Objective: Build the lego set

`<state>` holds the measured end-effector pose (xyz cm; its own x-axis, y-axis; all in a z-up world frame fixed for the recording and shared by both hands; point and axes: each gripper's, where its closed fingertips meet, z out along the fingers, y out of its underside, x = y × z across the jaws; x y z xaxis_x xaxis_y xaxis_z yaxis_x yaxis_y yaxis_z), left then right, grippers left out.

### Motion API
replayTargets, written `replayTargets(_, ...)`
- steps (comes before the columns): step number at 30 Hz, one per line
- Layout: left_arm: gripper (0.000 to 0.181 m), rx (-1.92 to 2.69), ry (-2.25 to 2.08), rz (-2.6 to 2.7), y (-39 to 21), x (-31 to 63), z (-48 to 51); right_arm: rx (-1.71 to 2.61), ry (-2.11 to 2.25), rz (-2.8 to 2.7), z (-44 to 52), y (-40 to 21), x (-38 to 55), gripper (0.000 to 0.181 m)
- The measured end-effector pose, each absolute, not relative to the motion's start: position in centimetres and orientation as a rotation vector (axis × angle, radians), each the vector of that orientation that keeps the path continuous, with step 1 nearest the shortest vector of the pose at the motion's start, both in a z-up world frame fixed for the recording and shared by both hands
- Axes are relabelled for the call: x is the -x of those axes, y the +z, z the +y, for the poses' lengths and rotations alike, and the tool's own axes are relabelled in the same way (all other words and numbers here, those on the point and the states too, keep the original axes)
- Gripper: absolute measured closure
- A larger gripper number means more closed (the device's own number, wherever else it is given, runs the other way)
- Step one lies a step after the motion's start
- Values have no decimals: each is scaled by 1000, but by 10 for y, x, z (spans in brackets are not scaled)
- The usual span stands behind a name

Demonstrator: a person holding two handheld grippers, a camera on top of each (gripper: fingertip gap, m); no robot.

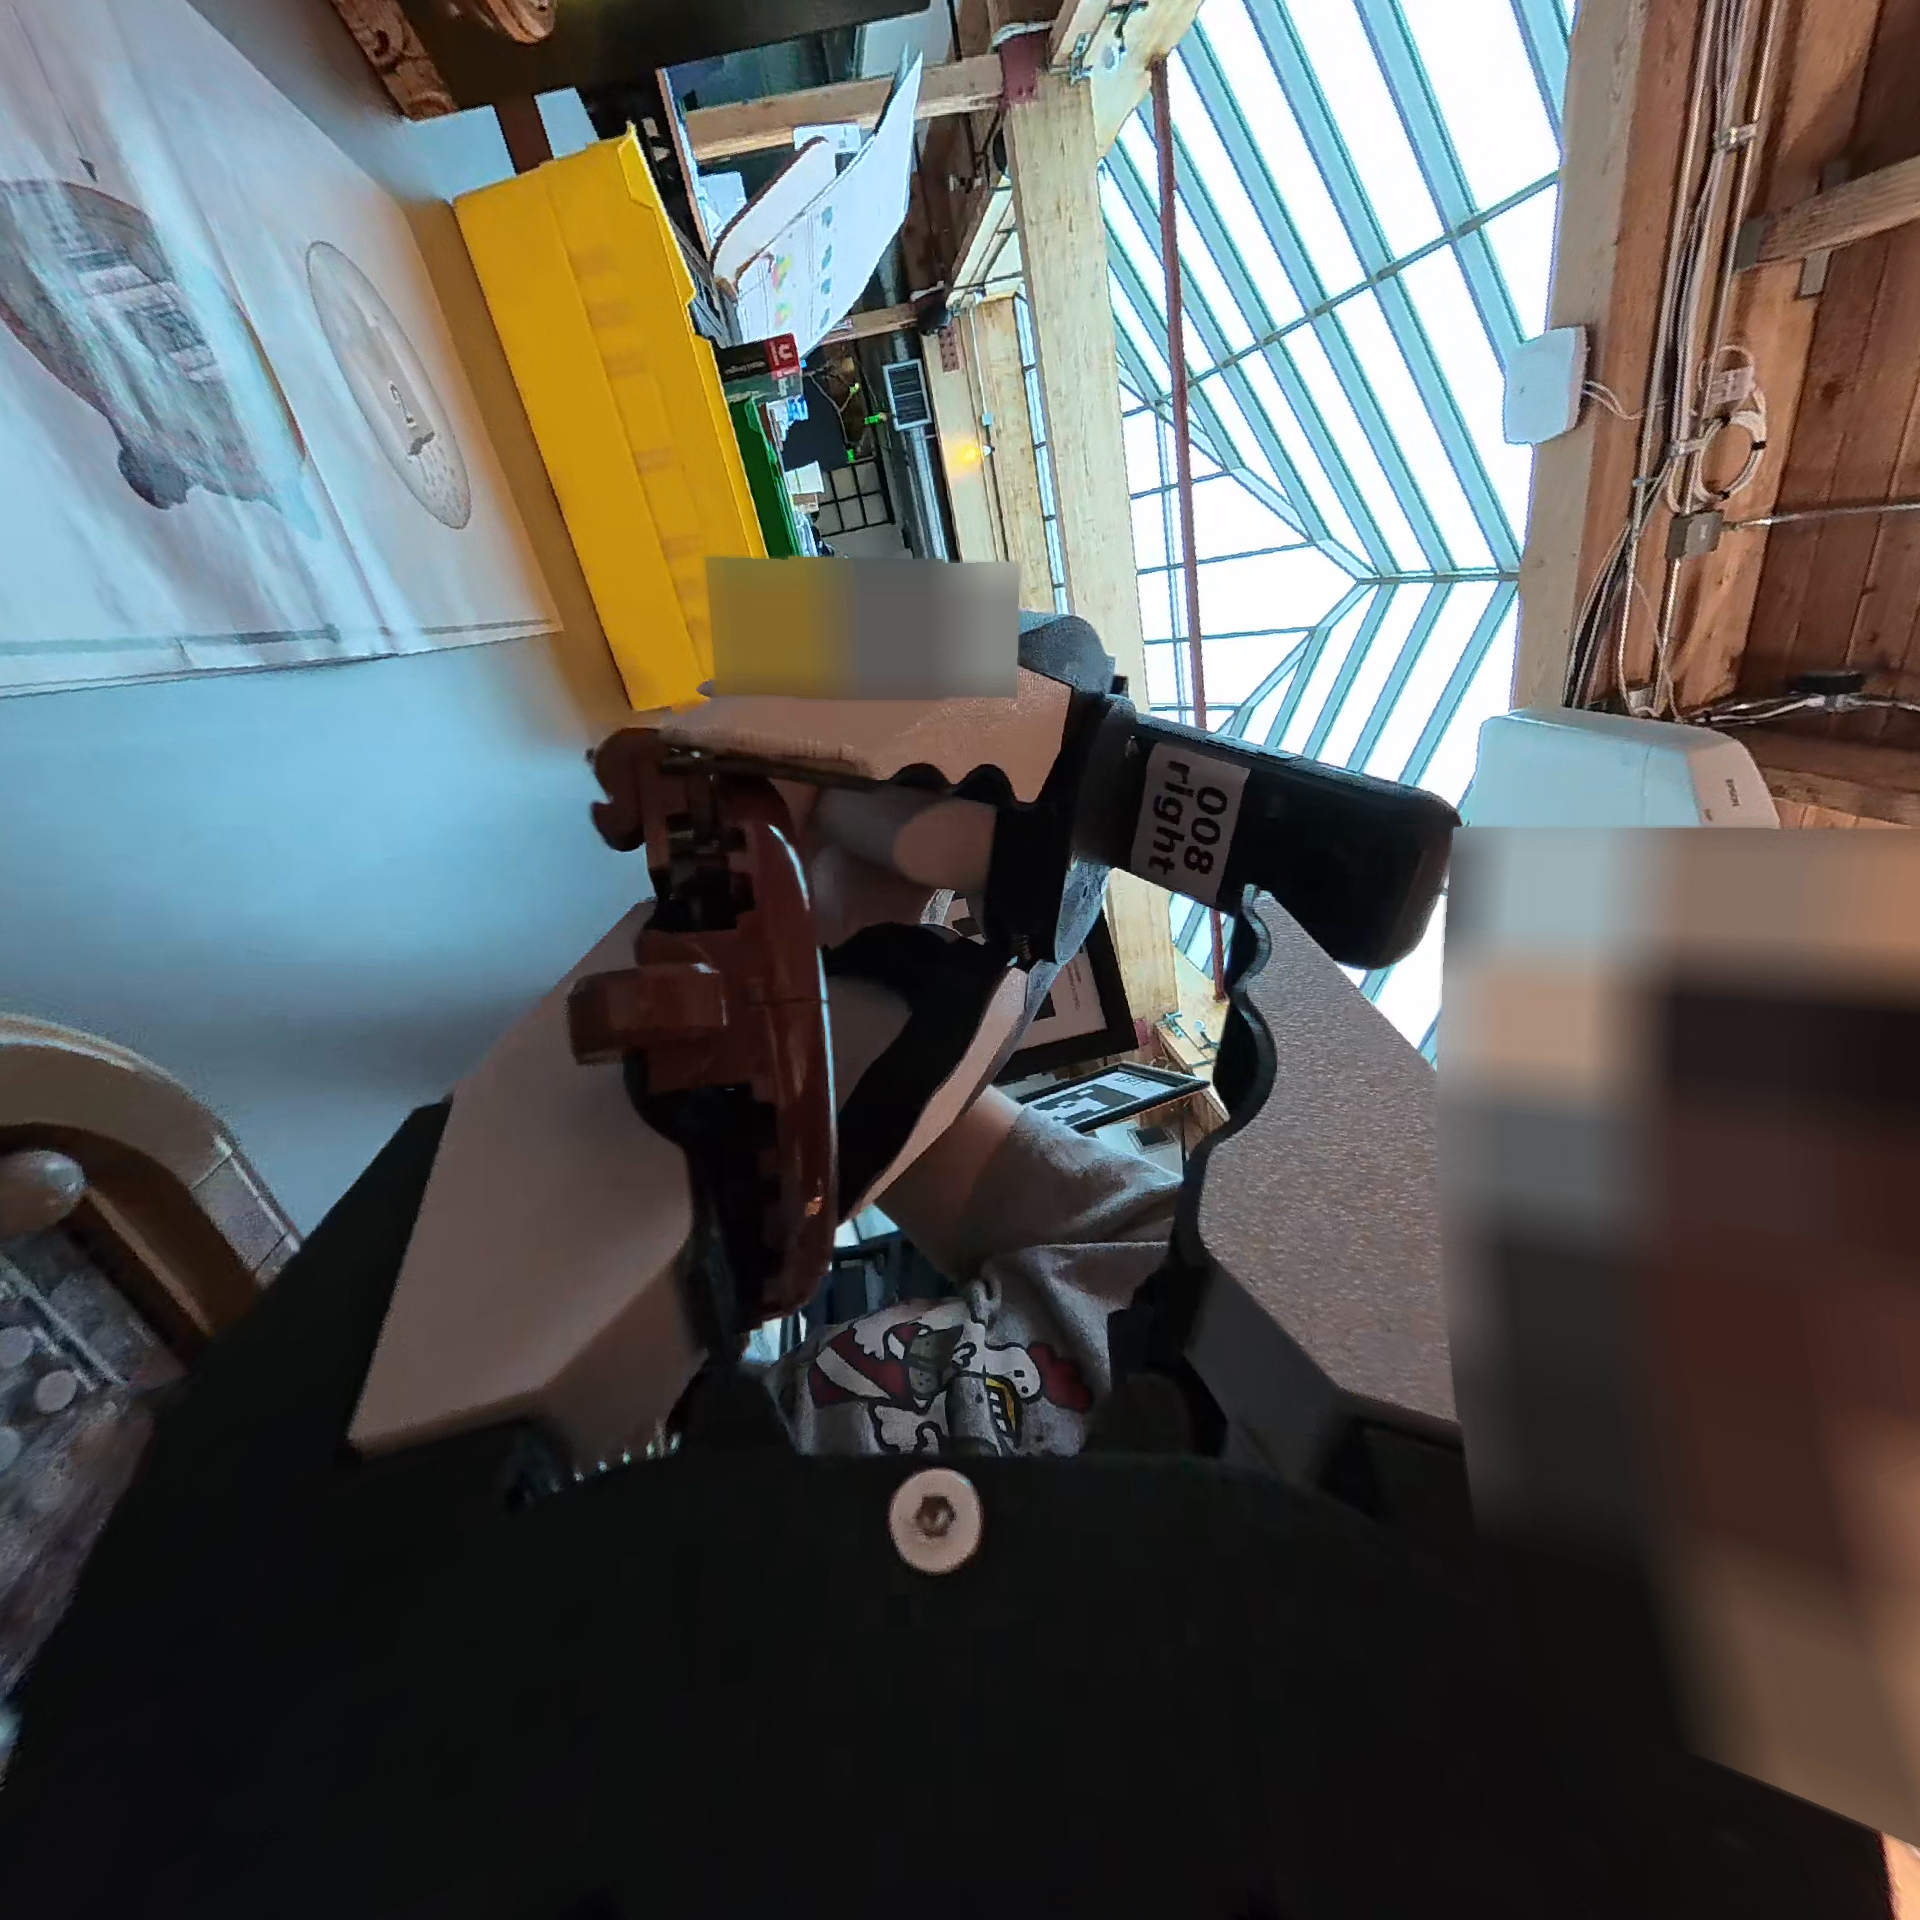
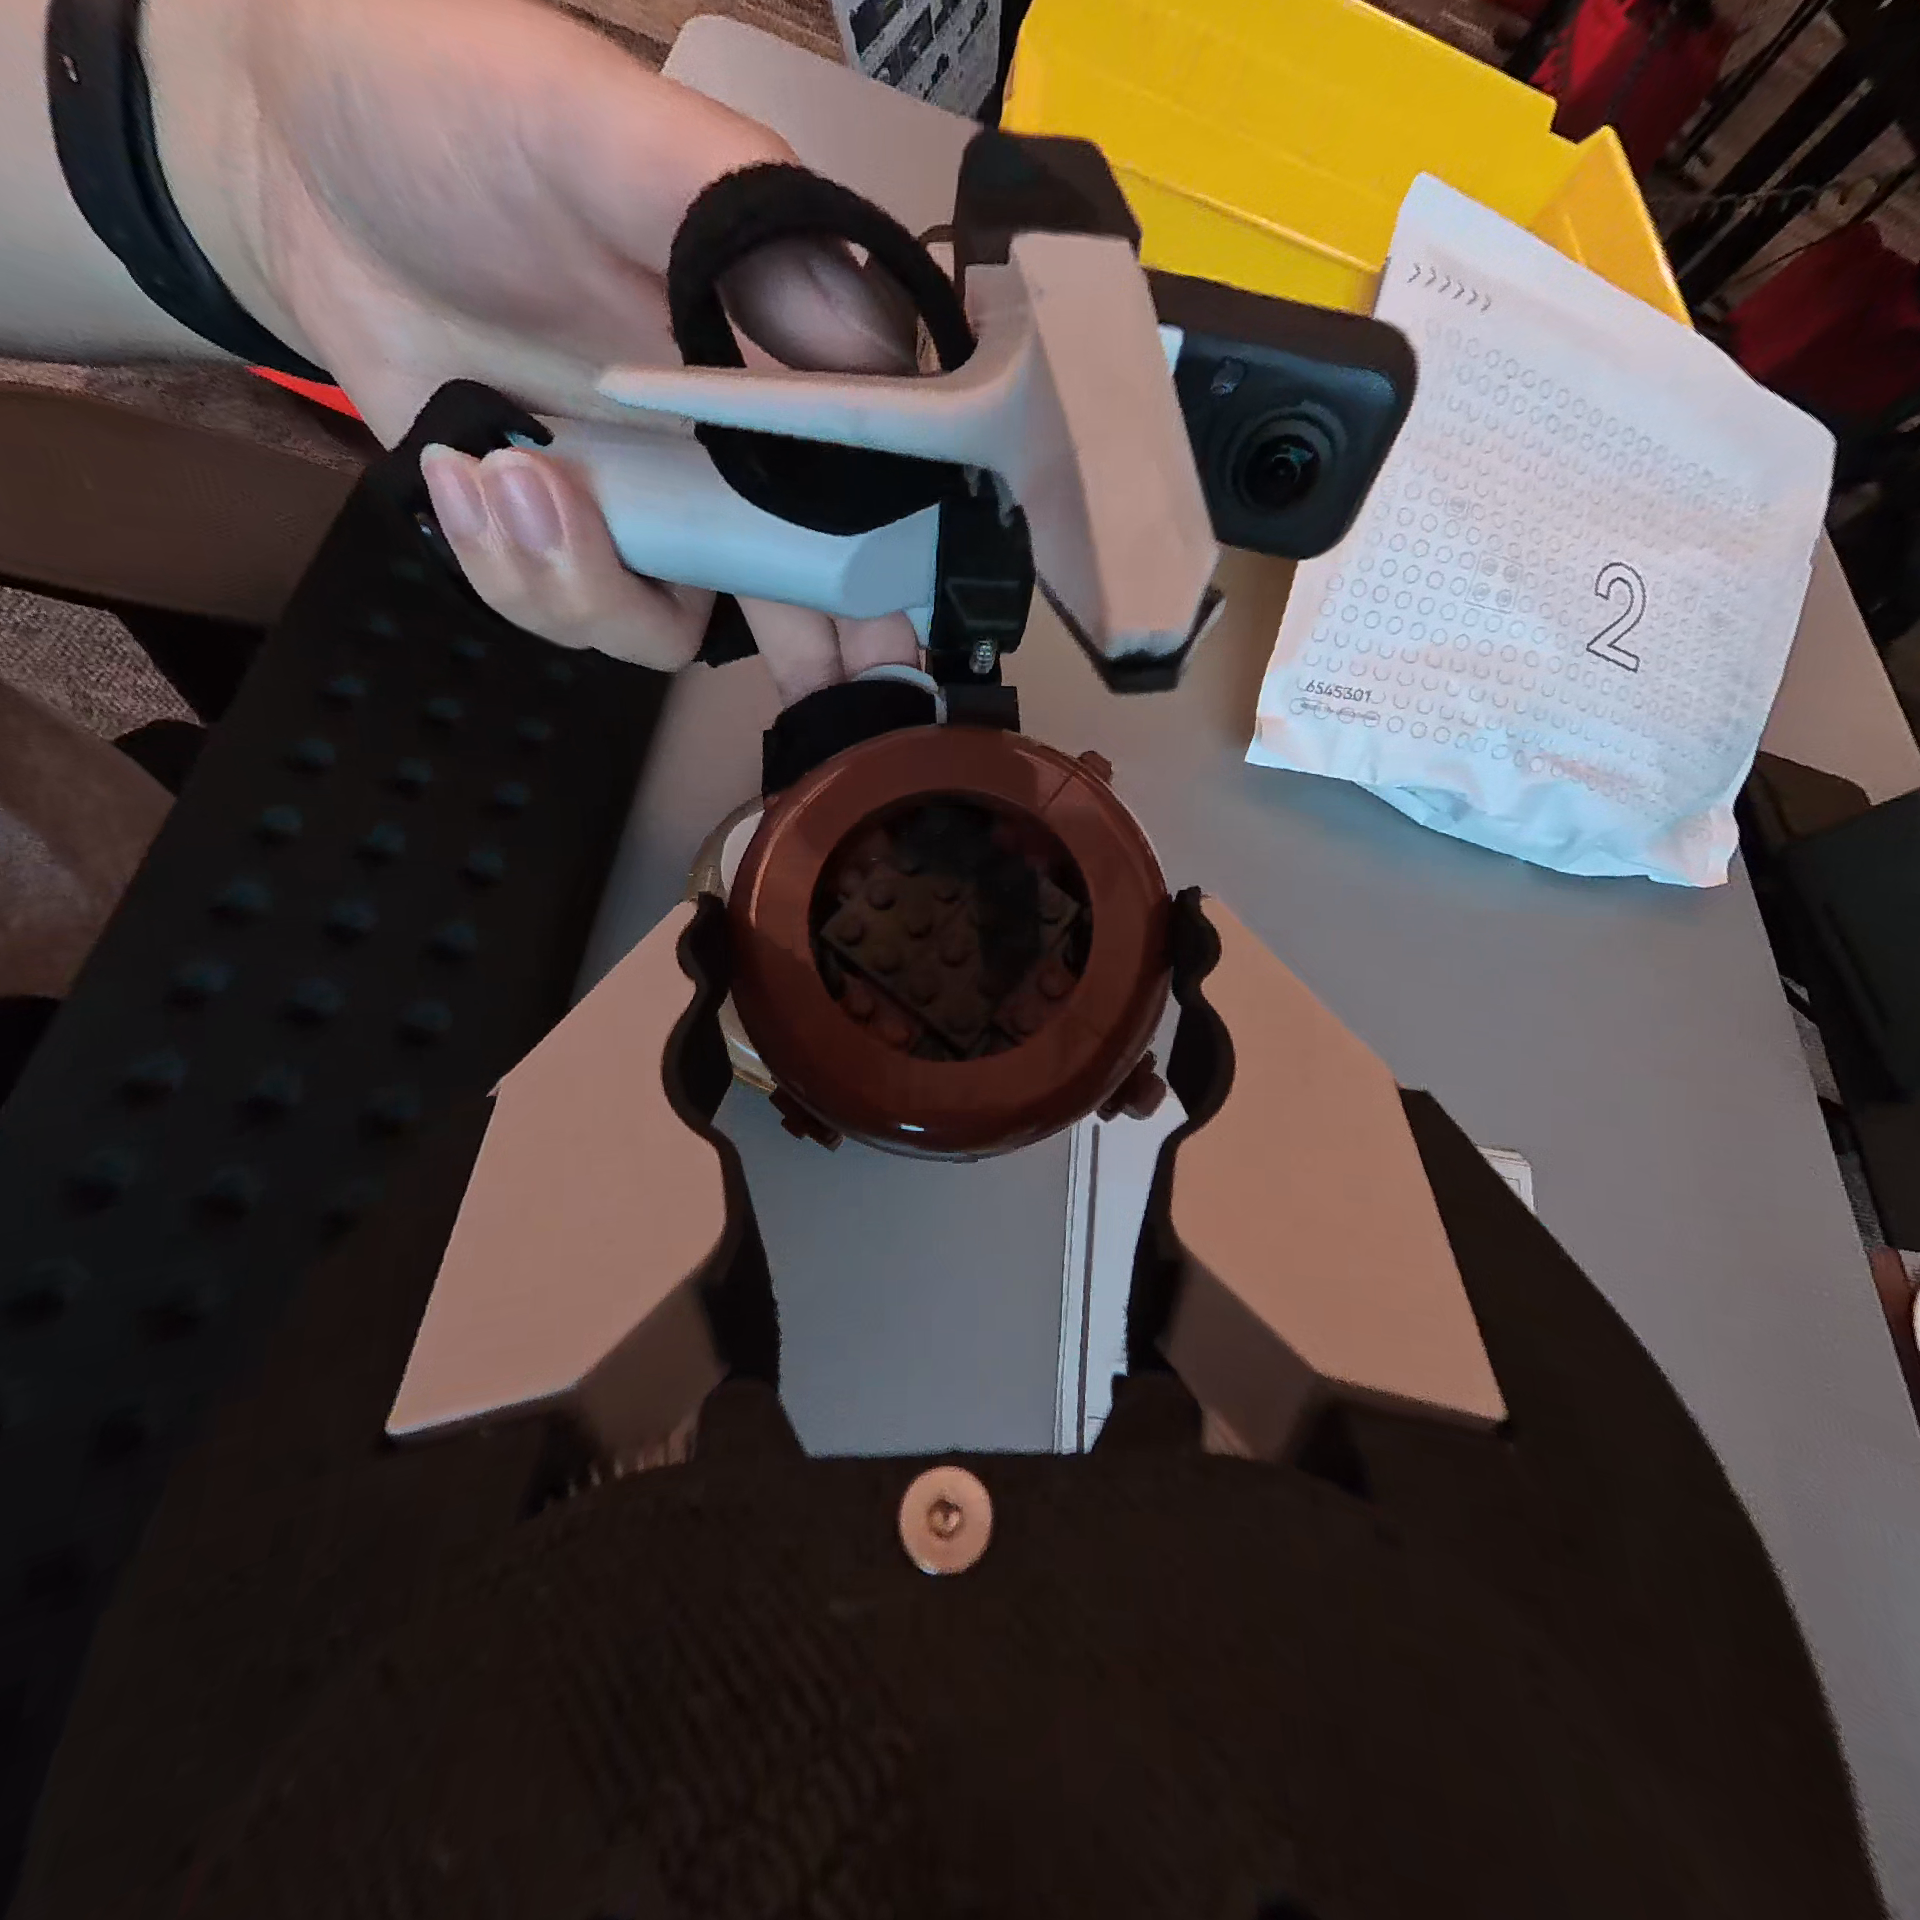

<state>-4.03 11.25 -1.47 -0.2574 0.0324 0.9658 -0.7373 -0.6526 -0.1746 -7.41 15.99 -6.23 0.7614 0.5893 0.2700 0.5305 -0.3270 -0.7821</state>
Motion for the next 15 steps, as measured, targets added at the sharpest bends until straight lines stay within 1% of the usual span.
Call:
replayTargets(10, 80, -1481, 2028, -817, -12, 28, 119, 1973, 18, -692, 136, -44, 40, 96)
replayTargets(15, 83, -1483, 2168, -775, 0, 44, 161, 2169, 83, -594, 91, -100, 19, 96)
